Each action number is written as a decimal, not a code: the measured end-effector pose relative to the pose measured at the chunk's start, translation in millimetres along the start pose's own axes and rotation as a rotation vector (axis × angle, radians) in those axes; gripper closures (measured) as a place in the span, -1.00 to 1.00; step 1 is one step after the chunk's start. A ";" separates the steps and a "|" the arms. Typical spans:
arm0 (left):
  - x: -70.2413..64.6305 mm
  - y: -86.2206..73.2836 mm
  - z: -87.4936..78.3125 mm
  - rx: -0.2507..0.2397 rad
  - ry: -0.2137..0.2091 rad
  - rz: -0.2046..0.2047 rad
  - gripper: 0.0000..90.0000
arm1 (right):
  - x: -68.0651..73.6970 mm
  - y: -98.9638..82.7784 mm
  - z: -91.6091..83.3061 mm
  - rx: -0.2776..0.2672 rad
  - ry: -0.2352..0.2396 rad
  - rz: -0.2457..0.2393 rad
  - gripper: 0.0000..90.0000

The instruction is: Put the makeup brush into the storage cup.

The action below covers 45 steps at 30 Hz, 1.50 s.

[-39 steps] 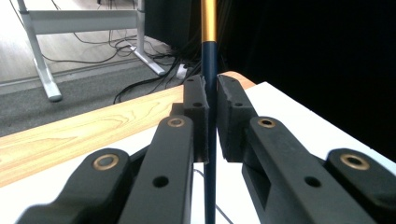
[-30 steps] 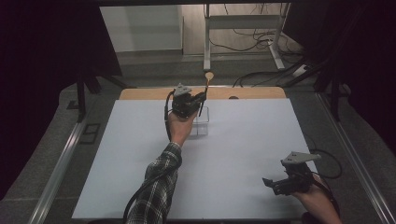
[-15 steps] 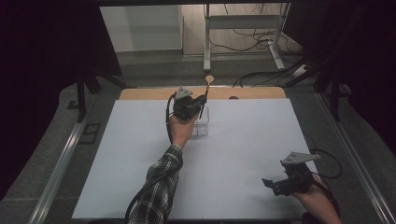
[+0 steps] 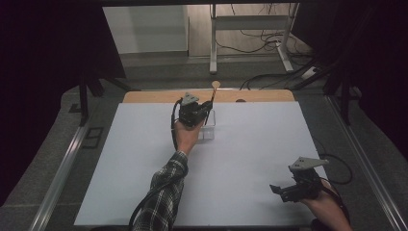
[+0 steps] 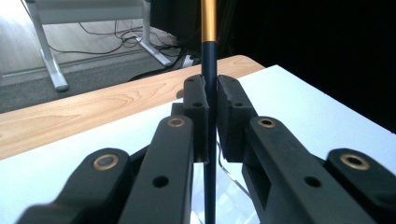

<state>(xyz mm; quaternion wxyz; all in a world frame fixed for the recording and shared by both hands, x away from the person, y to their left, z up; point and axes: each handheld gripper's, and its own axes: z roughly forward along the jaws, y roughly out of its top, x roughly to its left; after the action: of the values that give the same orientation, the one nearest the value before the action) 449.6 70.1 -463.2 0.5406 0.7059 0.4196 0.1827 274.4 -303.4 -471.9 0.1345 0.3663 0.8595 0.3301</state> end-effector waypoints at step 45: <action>-3.1 1.5 -2.7 0.061 0.000 0.074 -0.90 | 0.6 0.0 0.4 0.006 0.000 -0.008 -1.00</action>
<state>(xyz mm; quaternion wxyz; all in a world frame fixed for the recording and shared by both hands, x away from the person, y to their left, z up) 446.5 69.1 -460.3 0.5117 0.7370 0.3988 0.1897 274.2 -302.8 -472.3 0.1349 0.3631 0.8621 0.3267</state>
